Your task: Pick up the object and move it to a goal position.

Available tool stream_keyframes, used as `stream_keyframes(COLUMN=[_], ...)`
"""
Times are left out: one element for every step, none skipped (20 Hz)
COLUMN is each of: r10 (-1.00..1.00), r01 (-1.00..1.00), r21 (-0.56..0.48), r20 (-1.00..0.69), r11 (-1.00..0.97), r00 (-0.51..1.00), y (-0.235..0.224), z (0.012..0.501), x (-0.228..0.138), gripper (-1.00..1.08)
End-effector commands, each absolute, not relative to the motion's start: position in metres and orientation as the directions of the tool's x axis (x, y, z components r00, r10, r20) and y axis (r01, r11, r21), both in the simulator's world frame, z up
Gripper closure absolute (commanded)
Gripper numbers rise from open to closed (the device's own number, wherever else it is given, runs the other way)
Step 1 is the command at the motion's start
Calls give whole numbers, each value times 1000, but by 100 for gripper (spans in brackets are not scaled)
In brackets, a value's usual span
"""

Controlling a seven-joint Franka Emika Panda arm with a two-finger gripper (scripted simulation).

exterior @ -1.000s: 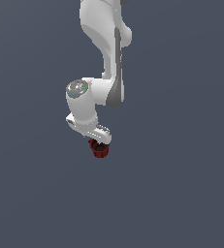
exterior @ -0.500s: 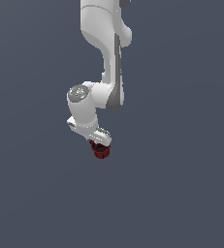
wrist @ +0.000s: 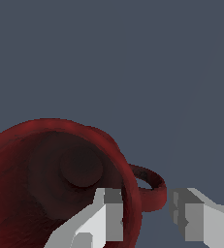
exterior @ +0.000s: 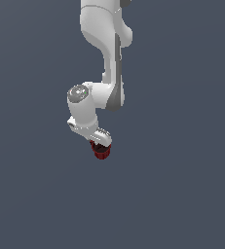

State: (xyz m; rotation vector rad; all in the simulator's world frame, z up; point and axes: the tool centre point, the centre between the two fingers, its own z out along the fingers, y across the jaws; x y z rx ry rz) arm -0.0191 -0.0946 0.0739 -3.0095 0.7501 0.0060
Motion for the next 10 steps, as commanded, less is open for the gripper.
stream_keyframes(r10=[-470,-470,-470,-470,-470,-470,-470,-470,-470,-470], r01=[-470,-470,-470,-470,-470,-470,-470,-470,-470,-470], r21=[-39,-39,-39,-39,-39,-39,-39,-39,-39,-39], r20=[-11,-11,-11,-11,-11,-11,-11,-11,-11,-11], r11=[-882,-882,-882,-882,-882,-882,-882,-882,-882,-882], r00=[883,883,883,883,883,883,883,883,883,883], y=[-97,-98,-99,-100,-102,-104,-107,-109,-112,-115], z=[79,81,85,89,94,99,105,112,119,127], x=[-19,-19,-19,-19,-19,-20,-20,-20,-21,-21], gripper=[108,108,108,108,108,108,108,108,108,108])
